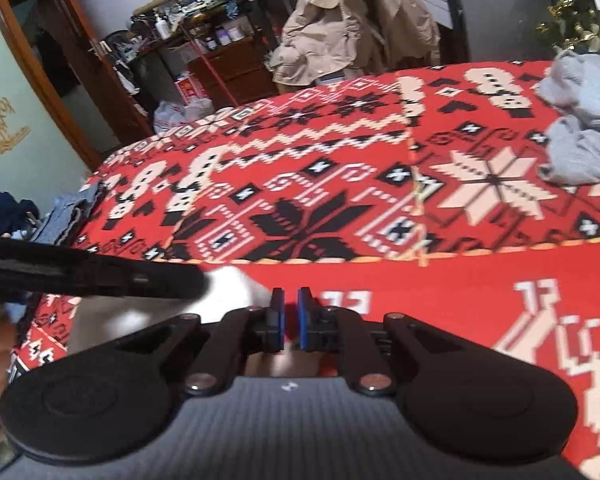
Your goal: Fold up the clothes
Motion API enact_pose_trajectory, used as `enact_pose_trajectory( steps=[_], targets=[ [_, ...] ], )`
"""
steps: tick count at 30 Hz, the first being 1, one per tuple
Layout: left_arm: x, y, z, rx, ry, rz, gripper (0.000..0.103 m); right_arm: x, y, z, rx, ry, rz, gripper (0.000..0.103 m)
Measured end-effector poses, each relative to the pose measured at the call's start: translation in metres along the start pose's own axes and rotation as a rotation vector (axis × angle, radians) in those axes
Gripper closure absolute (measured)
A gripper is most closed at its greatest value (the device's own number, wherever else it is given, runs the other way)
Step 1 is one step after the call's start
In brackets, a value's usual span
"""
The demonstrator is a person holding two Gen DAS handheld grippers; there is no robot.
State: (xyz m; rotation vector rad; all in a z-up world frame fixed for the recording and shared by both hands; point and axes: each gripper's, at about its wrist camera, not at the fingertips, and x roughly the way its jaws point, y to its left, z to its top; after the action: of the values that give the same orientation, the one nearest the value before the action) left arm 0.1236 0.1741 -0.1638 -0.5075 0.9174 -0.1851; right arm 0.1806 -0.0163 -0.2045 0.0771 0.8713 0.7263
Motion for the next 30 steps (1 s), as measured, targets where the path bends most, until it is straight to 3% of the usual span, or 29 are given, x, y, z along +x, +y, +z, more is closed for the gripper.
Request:
enact_pose_trajectory(
  steps=[5, 11, 16, 26, 30],
  targets=[
    [0.005, 0.005, 0.001, -0.08, 0.005, -0.044, 0.1, 0.0, 0.004, -0.003, 0.003, 0.003, 0.012, 0.097],
    [-0.019, -0.005, -0.018, -0.065, -0.027, -0.072, 0.099, -0.031, 0.011, -0.032, -0.056, 0.02, 0.012, 0.096],
    [-0.032, -0.014, -0.042, -0.007, -0.029, -0.034, 0.099, -0.04, 0.019, -0.039, -0.095, -0.005, -0.008, 0.095],
    [-0.057, -0.022, -0.095, -0.014, 0.014, -0.056, 0.099, -0.08, 0.051, -0.08, -0.239, 0.033, -0.002, 0.097],
    [-0.065, -0.024, -0.109, -0.01, 0.032, -0.056, 0.099, -0.095, 0.056, -0.098, -0.236, 0.041, -0.002, 0.097]
  ],
)
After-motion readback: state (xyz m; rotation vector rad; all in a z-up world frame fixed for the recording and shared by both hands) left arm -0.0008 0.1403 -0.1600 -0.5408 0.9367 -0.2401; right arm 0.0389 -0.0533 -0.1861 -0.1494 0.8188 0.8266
